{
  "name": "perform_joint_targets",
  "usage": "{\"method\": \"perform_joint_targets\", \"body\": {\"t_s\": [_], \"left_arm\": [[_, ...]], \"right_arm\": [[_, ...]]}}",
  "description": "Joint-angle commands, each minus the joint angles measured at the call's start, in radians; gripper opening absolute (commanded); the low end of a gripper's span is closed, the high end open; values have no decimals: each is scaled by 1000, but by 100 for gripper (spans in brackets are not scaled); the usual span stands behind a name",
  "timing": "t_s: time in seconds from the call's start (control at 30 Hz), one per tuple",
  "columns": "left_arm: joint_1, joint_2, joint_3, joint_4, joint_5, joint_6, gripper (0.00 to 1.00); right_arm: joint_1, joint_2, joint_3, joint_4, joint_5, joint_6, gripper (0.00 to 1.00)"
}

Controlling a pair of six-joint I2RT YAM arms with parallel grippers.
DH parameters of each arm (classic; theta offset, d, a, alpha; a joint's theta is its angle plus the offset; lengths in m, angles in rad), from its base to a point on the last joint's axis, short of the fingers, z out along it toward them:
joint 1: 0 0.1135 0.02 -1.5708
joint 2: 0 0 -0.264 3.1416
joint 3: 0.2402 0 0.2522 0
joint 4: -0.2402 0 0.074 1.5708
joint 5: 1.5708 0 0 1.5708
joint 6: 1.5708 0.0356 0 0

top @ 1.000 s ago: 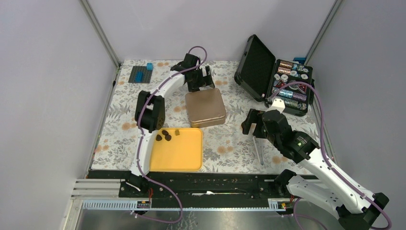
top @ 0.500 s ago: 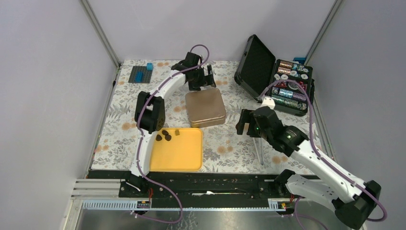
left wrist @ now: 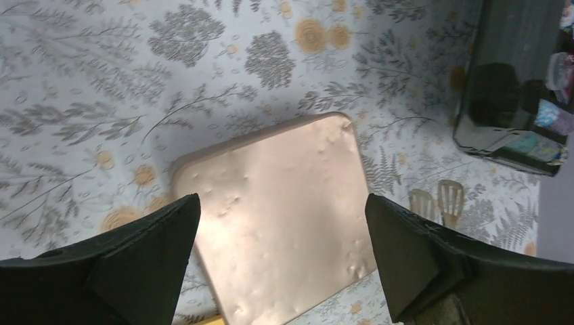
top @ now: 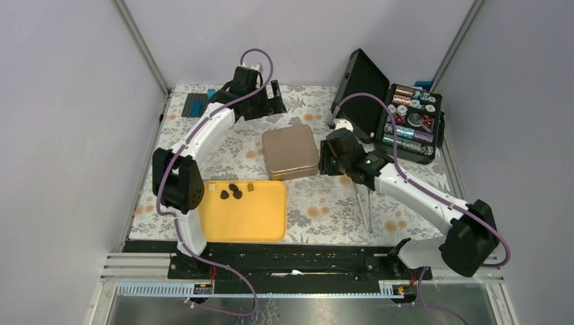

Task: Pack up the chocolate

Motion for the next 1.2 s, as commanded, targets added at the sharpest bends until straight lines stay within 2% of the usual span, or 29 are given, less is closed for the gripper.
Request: {"method": "perform_joint_targets", "body": {"t_s": [0.0,0.17,0.23,0.47,0.7,0.97,1.17], "left_arm": [[6,-46,-122,25,-56,18,99],[6,-87,-230,79,-27,0,97],[7,-71,-232,88,-7,-2,94],[6,-24,-205,81,13,2,90],[6,-12,-201,96,36,9,90],[0,3,-251,108,63,8,90],[-2,-13,-250,96,62,17,90]], "right_arm": [[6,87,101,108,45,-74,37],[0,255,217,89,49,-103,12],[-10,292,233,111,21,-101,7],[-33,393,292,110,-27,-93,6],[-60,442,257,111,-15,-75,5],[-61,427,156,131,-30,-32,3],[-62,386,220,109,-36,-30,4]]}}
